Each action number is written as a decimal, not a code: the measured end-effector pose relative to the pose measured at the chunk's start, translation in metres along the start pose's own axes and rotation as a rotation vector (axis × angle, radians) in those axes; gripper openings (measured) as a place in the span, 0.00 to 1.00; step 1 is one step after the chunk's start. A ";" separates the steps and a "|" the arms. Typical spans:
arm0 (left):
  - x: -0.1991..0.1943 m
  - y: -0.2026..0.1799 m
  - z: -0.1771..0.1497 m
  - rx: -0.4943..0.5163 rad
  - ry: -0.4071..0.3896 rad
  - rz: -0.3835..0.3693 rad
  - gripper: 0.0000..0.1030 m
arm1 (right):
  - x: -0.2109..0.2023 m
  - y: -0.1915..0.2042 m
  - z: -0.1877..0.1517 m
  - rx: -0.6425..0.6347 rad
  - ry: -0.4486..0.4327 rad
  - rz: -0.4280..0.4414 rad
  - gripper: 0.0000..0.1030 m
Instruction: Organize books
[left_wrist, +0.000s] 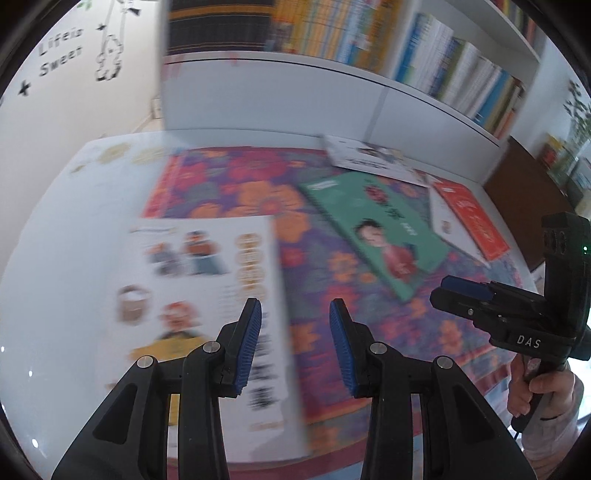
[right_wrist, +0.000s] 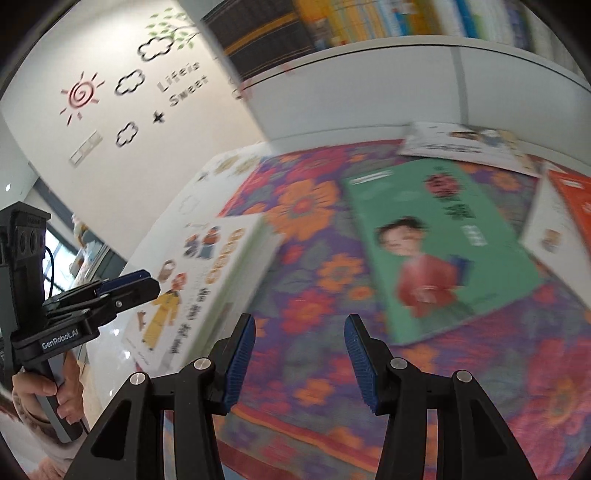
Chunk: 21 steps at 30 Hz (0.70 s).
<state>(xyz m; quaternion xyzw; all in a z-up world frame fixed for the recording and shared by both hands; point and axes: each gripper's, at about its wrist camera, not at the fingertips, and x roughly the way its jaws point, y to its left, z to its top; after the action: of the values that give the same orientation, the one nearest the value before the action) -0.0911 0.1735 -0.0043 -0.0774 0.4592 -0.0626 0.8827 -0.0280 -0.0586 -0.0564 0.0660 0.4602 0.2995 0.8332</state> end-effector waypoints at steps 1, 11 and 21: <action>0.004 -0.011 0.002 0.007 0.004 -0.011 0.35 | -0.008 -0.014 -0.001 0.020 -0.009 -0.005 0.47; 0.076 -0.165 0.032 0.083 0.062 -0.196 0.35 | -0.096 -0.189 -0.024 0.264 -0.128 -0.113 0.47; 0.181 -0.293 0.076 0.036 0.102 -0.325 0.35 | -0.137 -0.363 0.017 0.424 -0.243 -0.178 0.47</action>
<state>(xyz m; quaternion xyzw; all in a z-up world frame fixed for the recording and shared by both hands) 0.0635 -0.1405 -0.0496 -0.1316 0.4839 -0.2164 0.8376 0.0903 -0.4275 -0.0872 0.2337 0.4133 0.1120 0.8729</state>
